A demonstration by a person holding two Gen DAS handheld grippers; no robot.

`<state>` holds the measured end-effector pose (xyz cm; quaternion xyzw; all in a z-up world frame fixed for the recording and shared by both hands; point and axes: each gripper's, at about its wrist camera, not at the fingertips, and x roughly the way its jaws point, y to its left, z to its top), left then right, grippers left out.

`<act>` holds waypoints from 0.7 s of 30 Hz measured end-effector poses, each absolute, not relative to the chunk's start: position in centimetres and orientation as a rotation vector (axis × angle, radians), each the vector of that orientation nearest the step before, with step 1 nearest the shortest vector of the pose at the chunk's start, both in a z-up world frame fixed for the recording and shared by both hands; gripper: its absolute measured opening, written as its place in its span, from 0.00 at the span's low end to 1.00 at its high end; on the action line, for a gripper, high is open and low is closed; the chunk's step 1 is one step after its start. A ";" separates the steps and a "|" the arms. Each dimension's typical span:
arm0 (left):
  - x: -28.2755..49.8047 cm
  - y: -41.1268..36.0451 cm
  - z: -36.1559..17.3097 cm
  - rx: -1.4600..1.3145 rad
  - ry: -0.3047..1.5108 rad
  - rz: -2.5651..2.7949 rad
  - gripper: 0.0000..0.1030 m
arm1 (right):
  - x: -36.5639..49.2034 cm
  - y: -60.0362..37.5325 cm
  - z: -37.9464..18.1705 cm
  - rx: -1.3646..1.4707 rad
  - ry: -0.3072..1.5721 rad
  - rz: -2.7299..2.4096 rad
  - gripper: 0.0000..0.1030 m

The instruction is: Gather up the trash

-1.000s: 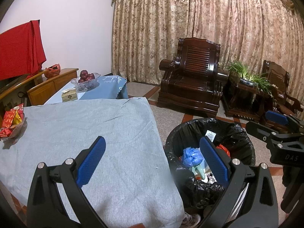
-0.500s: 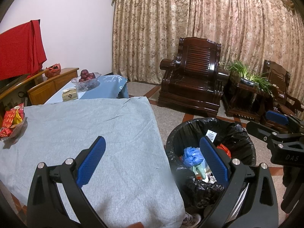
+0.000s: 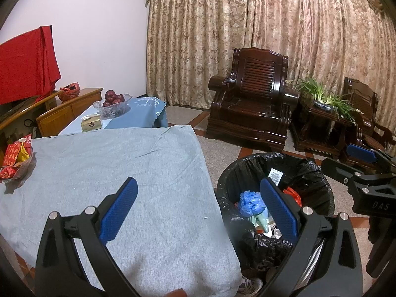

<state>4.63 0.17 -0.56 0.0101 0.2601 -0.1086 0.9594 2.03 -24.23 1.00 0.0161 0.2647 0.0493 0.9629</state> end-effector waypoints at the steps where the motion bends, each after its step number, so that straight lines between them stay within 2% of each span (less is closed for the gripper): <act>1: 4.6 0.2 -0.6 0.020 0.527 -0.219 0.94 | 2.0 -24.2 1.0 0.032 0.536 0.100 0.94; 21: 4.7 0.8 -1.1 0.016 0.539 -0.215 0.94 | 2.1 -24.2 1.0 0.031 0.537 0.100 0.94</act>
